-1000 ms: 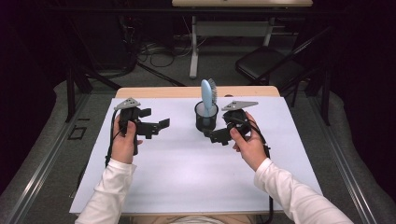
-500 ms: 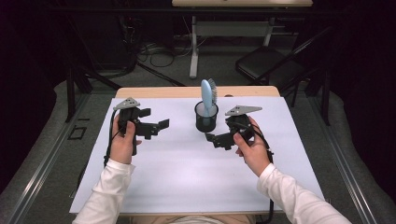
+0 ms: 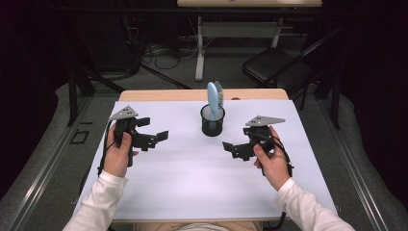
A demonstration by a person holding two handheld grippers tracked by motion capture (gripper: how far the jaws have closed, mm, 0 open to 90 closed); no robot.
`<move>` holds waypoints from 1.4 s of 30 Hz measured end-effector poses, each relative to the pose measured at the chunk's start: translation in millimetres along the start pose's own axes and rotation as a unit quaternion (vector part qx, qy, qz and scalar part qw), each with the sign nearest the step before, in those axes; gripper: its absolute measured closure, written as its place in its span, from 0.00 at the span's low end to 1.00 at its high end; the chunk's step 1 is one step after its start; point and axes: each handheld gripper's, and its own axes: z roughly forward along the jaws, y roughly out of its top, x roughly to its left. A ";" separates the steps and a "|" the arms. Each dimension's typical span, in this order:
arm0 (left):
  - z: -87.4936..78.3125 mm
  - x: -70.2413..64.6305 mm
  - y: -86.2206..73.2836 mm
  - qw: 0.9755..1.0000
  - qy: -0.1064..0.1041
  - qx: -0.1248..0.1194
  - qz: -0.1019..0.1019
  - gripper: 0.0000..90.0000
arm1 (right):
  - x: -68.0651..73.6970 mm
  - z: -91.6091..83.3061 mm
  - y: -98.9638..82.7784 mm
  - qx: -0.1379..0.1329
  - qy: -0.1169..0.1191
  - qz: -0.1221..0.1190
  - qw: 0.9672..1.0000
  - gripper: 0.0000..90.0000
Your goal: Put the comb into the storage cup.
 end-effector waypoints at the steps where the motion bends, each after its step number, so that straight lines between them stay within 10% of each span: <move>1: -1.7 0.3 -1.9 1.000 0.000 0.001 -0.001 0.01 | -1.2 -2.5 -3.3 0.000 -0.001 0.004 1.000 0.05; 24: -38.2 19.7 -64.7 0.999 0.041 -0.013 -0.015 0.01 | -23.3 -34.9 -64.2 -0.025 -0.054 0.038 0.997 0.05; 42: -52.2 35.3 -105.1 0.995 0.084 -0.048 -0.038 0.01 | -43.3 -41.7 -103.7 -0.044 -0.117 0.074 0.989 0.07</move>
